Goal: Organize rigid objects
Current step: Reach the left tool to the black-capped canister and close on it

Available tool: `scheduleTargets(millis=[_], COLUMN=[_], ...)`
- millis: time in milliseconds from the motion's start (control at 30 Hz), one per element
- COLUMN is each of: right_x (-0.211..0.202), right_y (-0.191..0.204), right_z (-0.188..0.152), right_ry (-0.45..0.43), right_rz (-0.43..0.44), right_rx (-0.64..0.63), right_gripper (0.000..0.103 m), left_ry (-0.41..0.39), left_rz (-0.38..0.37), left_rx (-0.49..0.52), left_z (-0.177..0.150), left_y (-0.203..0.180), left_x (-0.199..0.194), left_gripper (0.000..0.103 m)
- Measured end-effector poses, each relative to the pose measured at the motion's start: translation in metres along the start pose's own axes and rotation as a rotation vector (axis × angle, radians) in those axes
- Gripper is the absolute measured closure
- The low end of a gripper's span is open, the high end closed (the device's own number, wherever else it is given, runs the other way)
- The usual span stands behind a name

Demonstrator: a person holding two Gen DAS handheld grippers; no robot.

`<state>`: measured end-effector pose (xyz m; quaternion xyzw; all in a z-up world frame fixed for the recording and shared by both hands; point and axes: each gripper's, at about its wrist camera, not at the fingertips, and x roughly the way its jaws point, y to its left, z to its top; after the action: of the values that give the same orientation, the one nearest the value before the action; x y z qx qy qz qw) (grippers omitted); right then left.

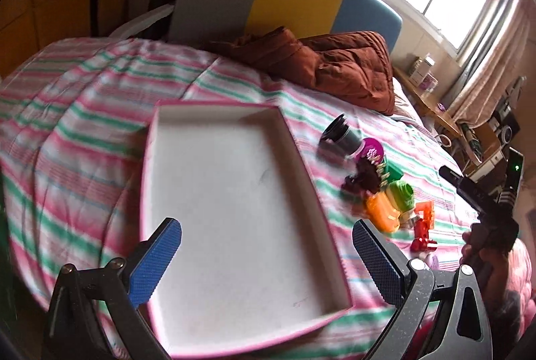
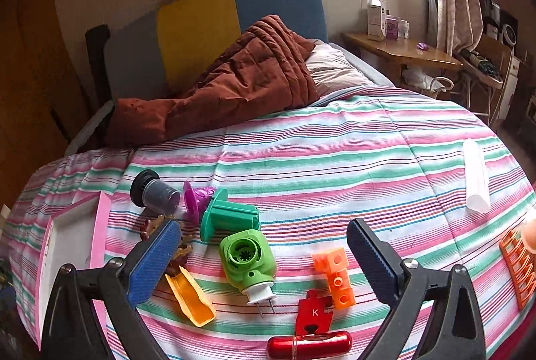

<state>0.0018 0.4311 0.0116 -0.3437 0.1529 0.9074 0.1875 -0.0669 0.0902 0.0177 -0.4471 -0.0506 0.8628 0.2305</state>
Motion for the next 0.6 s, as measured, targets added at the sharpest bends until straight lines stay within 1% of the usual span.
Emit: scheduleTargets(millis=[100,167,233,300,367,433,533,600], right_x=[-0.001,-0.002,0.0,0.0,0.001,0.002,0.005,0.006], right_y=[-0.003,-0.006,-0.008,-0.012,-0.015,-0.018,-0.022,-0.022], right_z=[0.001,0.002,0.002,0.003,0.004,0.004,0.004,0.004], right_ry=[-0.002,-0.001,0.009,0.015,0.022,0.032,0.049,0.059], right_rz=[0.018,0.026,0.037,0.048,0.06,0.077,0.101,0.113], right_rx=[0.026,0.043,0.059,0.076,0.097,0.118,0.147,0.156], right_gripper=[0.002,0.002,0.002,0.002,0.002,0.002,0.002,0.002], left_ry=[0.031,0.062,0.078,0.079,0.079,0.109,0.148,0.157], left_rz=[-0.017,-0.012,0.016,0.057,0.07,0.089,0.087,0.082], left_rx=[0.05,0.096,0.148,0.227,0.305,0.371,0.4,0.419], left_z=[0.021,0.033,0.044,0.057,0.068,0.078,0.092,0.099], left_y=[-0.022,-0.039,-0.056,-0.077,-0.095,-0.11,-0.124,-0.133], left_x=[0.023,0.042,0.058,0.074,0.092,0.116,0.146,0.16], left_gripper=[0.0,0.0,0.0,0.0,0.0,0.0,0.0,0.0])
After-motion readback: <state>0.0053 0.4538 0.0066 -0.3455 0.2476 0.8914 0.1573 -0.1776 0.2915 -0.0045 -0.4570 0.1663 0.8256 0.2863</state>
